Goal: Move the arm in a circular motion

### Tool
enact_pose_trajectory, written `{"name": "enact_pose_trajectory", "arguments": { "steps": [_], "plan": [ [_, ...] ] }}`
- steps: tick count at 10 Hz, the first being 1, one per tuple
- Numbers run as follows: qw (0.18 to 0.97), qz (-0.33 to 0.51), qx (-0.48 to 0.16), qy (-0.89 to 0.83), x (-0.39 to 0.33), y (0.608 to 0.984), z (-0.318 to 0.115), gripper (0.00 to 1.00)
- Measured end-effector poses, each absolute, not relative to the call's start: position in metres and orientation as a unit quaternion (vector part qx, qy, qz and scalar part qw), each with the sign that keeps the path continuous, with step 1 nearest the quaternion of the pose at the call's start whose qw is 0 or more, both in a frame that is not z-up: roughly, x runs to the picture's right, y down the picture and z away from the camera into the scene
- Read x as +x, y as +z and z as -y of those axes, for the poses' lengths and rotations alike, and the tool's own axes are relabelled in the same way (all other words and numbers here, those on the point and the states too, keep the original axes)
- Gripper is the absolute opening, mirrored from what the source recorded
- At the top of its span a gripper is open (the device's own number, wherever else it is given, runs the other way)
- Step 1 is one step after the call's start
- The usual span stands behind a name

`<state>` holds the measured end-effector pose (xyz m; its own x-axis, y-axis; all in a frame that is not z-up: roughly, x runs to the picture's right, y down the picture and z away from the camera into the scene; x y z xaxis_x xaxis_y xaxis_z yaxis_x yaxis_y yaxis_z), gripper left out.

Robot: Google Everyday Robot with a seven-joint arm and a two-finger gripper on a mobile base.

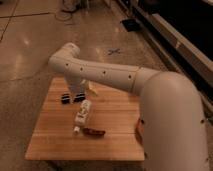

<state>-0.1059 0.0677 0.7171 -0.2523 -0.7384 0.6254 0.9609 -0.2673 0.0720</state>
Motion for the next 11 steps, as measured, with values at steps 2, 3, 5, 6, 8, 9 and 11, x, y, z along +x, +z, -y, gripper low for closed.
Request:
{"name": "enact_pose_trajectory", "arguments": {
  "steps": [2, 3, 5, 6, 8, 9, 11],
  "plan": [
    [0.55, 0.249, -0.233, -0.762, -0.067, 0.693, -0.108, 0.8],
    [0.556, 0.253, -0.233, -0.757, -0.04, 0.685, -0.123, 0.8],
    [0.575, 0.255, -0.233, -0.742, 0.024, 0.673, -0.147, 0.8],
    [0.588, 0.256, -0.233, -0.731, 0.054, 0.669, -0.153, 0.8],
    [0.635, 0.257, -0.23, -0.692, 0.12, 0.666, -0.153, 0.8],
    [0.658, 0.256, -0.228, -0.67, 0.146, 0.668, -0.145, 0.8],
    [0.688, 0.253, -0.223, -0.643, 0.181, 0.672, -0.134, 0.8]
  ]
}}
